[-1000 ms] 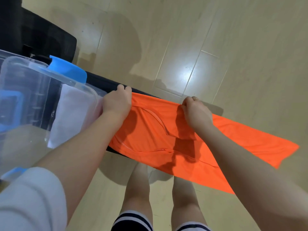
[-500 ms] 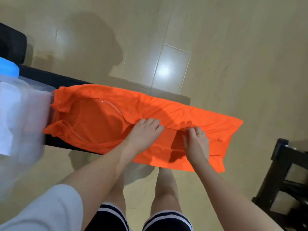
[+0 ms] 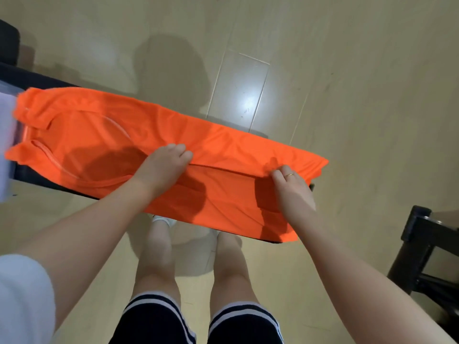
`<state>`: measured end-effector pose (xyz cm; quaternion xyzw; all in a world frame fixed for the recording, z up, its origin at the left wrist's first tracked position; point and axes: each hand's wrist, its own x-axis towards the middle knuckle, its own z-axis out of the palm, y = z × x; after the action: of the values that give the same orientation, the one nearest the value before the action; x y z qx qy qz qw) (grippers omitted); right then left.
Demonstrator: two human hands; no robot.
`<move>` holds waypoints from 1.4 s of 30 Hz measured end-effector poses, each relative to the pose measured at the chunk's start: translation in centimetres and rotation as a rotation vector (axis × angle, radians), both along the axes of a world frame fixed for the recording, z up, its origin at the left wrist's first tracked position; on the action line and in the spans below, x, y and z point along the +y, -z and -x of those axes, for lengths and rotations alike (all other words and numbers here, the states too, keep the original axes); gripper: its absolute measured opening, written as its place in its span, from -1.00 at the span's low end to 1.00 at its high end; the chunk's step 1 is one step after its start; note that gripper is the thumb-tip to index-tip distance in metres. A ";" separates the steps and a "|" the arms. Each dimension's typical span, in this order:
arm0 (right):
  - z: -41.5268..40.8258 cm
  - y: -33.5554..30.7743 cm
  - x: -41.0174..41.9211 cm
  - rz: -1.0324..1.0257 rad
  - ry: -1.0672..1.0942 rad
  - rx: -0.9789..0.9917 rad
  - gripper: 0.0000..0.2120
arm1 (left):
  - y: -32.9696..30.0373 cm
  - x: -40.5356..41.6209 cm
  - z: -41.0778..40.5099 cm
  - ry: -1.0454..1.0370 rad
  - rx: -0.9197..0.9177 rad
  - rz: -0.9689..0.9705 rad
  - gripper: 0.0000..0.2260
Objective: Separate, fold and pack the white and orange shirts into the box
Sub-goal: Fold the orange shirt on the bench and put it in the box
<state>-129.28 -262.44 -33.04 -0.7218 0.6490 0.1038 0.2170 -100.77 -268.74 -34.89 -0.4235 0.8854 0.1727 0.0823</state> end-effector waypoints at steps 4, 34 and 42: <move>1.1 -1.0 2.6 0.005 -0.016 -0.059 -0.77 | -1.5 1.7 -0.4 0.014 -0.049 0.024 -0.86; -41.5 3.9 -17.5 -0.193 -0.127 -0.466 -0.57 | 1.0 2.6 -19.9 -2.327 0.879 -0.128 -0.73; -41.3 2.3 -19.4 -0.461 -0.182 -0.432 -0.77 | -1.0 2.8 -20.1 -2.093 1.046 -0.309 -0.82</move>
<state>-88.01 -281.86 -35.37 -0.7139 0.4803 0.1114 0.4972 -80.64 -265.95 -33.89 -0.8066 0.0030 0.4141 -0.4217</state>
